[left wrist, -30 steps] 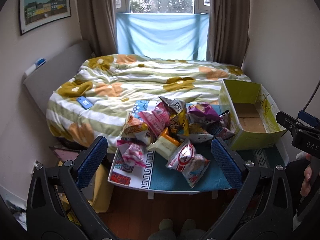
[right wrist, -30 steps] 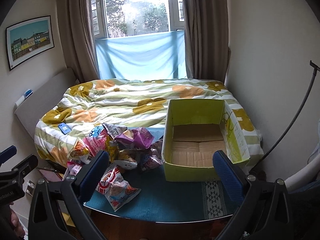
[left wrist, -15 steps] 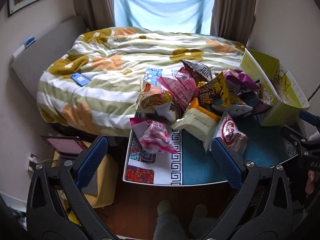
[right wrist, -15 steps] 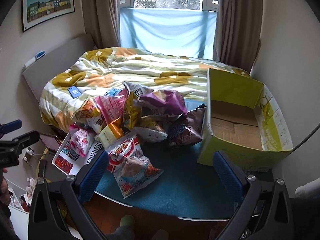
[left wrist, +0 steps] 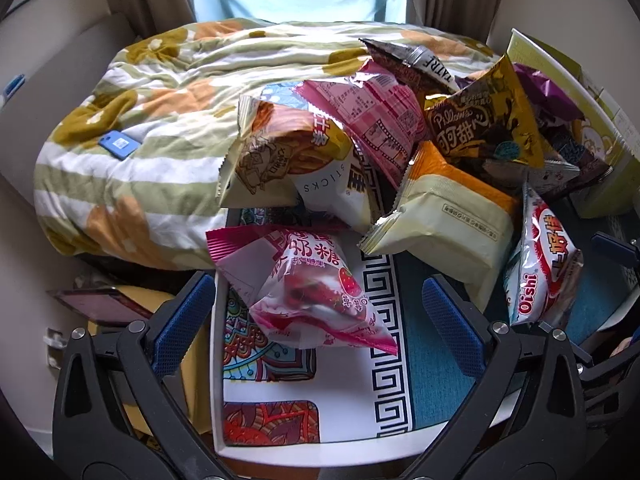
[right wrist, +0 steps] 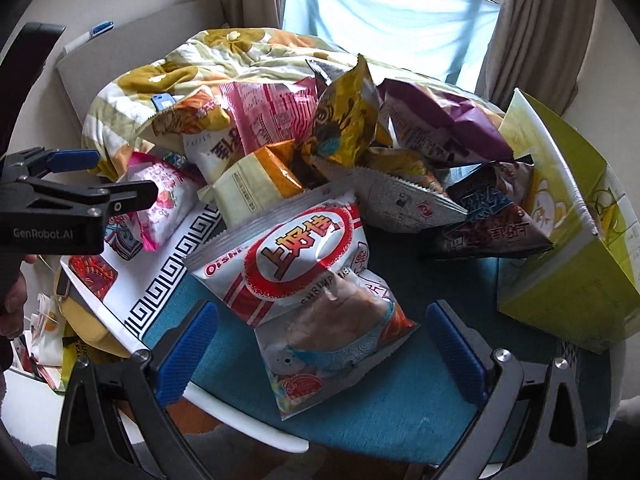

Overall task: Organize snacks
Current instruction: 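Grasp the pink strawberry candy bag with the left gripper while the right grasps the white-red Oishi bag, then carry both bags over the cardboard box and open both grippers to drop them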

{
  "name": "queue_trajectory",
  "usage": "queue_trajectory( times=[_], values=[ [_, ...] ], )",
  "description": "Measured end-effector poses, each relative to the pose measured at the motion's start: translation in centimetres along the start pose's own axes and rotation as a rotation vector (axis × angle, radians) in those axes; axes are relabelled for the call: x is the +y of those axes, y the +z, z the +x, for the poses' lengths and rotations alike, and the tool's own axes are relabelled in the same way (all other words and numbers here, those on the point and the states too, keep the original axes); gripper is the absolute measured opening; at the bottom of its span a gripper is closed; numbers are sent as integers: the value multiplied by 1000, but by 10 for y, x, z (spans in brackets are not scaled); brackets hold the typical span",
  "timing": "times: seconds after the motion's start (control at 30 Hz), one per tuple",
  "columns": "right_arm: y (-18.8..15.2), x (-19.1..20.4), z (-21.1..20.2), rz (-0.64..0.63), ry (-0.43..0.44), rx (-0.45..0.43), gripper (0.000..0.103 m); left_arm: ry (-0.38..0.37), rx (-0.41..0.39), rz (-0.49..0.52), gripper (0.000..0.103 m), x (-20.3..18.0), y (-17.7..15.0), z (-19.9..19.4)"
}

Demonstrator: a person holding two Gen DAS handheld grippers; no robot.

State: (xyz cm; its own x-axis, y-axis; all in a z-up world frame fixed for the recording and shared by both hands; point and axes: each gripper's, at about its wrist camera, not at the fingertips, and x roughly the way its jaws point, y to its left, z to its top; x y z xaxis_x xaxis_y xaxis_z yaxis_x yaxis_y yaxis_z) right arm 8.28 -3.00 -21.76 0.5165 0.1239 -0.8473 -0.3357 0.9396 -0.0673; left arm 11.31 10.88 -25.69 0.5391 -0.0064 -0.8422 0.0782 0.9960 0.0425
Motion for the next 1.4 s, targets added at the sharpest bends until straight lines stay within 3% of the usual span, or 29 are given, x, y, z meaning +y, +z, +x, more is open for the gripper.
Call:
queue_trajectory(
  times=[0.17,0.4,0.57,0.6,0.63,0.7,1.03,1.4],
  values=[
    [0,3,27,-68,-49,14,103,32,27,67,95,-8,2,26],
    [7,-5,48,-46,-9,26,103,51,75,94,88,-16,0,43],
    [8,-9,57,-31,34,44,91,63,90,109,85,-21,-6,45],
    [8,-10,57,-34,37,42,90,67,93,110,80,-22,-7,45],
    [6,-11,57,-35,41,41,87,67,99,108,72,-23,-8,46],
    [5,-13,56,-34,49,41,84,45,118,90,65,-19,-9,48],
    [-2,-26,41,-14,102,23,65,24,132,52,55,-15,-11,36],
    [-3,-47,14,14,155,-5,60,46,127,-56,55,-18,-23,6]
  ],
)
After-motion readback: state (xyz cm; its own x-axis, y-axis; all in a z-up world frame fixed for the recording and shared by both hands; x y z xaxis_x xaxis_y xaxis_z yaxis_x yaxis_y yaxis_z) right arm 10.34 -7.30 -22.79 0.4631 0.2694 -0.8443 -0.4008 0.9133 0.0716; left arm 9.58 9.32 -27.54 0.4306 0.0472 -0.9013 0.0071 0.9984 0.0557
